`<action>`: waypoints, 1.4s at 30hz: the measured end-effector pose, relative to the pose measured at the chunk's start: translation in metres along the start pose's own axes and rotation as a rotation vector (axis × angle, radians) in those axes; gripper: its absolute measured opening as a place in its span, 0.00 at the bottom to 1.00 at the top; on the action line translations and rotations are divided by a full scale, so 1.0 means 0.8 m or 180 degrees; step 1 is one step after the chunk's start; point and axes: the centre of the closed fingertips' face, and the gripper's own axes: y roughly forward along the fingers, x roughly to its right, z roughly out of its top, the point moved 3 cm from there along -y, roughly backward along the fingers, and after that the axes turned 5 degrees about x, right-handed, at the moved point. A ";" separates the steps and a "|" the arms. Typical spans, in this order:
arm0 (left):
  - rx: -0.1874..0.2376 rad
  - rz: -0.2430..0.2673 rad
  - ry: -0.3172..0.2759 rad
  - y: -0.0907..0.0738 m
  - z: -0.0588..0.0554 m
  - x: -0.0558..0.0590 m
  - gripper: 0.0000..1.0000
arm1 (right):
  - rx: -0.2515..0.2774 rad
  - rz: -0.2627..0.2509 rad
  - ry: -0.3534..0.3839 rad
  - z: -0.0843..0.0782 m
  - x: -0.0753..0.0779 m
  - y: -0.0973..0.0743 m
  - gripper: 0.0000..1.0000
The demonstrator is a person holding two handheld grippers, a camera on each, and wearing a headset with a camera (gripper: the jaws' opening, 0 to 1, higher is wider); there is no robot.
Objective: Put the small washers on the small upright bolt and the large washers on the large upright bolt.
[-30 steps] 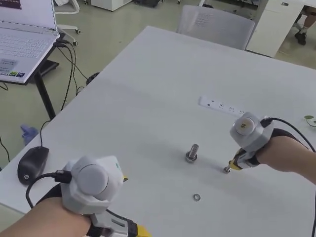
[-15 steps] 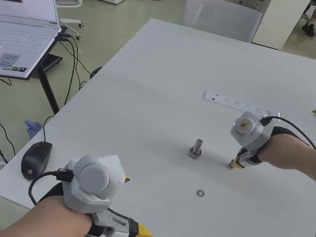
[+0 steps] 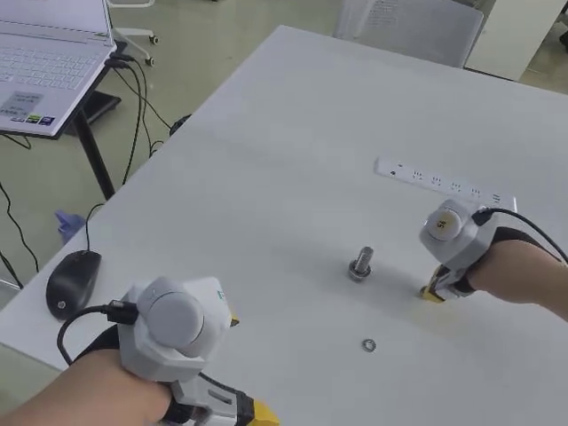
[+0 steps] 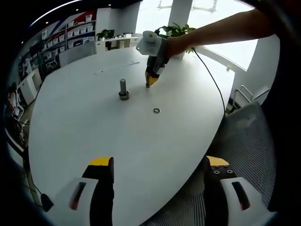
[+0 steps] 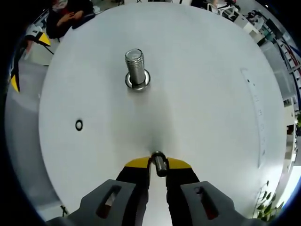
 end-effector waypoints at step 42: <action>-0.0006 -0.0036 0.0041 0.000 0.002 0.002 0.74 | 0.0140 0.0030 0.0102 0.002 0.003 -0.001 0.36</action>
